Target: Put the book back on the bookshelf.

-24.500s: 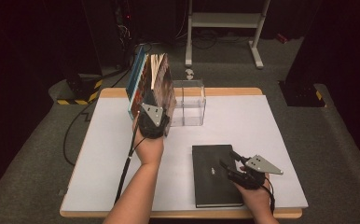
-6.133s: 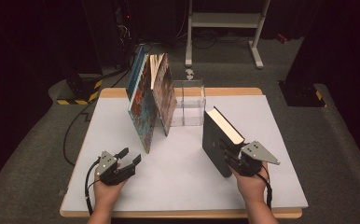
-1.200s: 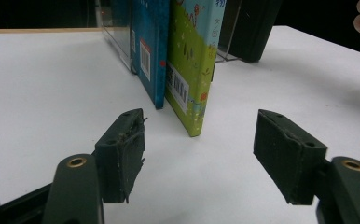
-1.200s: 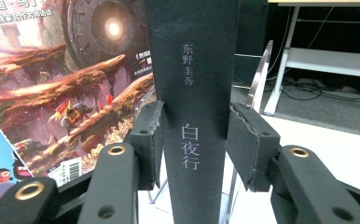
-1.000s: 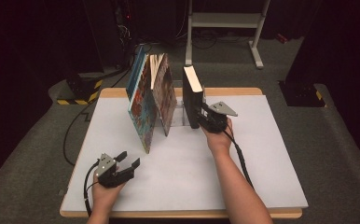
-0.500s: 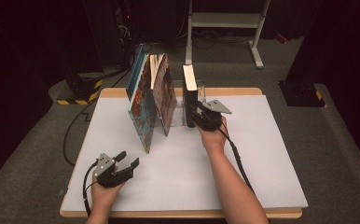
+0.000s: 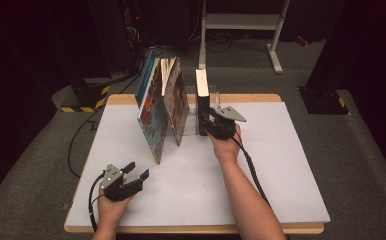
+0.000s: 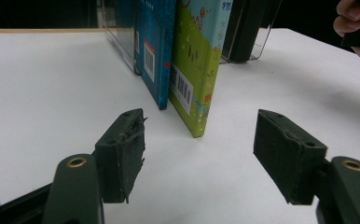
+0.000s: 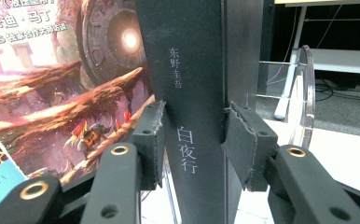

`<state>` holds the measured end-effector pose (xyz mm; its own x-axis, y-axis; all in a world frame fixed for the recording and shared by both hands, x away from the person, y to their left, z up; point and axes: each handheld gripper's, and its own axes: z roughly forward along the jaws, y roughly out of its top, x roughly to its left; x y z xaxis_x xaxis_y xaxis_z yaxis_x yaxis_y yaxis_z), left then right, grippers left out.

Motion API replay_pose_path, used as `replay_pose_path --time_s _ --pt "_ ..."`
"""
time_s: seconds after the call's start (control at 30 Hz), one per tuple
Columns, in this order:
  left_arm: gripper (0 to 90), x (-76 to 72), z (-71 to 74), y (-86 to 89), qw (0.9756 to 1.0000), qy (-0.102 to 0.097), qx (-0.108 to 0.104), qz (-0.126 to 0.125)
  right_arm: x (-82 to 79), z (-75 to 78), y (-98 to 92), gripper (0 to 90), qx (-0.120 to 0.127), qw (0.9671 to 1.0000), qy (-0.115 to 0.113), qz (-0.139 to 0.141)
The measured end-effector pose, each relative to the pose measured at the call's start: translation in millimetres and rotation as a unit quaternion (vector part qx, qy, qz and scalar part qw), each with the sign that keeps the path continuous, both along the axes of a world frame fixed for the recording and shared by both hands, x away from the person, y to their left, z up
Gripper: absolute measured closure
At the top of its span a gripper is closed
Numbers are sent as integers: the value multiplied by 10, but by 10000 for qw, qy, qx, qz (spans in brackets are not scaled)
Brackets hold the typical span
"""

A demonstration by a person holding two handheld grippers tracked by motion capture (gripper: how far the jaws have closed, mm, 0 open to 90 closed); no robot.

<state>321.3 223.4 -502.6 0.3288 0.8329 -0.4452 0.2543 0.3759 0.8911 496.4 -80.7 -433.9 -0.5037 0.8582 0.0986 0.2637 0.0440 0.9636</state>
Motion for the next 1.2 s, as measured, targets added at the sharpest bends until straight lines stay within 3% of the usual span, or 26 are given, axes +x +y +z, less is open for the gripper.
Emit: replay_pose_path --time_s 1.2 --pt "338 0 -1 0 10000 10 -7 -22 -4 37 52 566 -43 10000 49 -30"
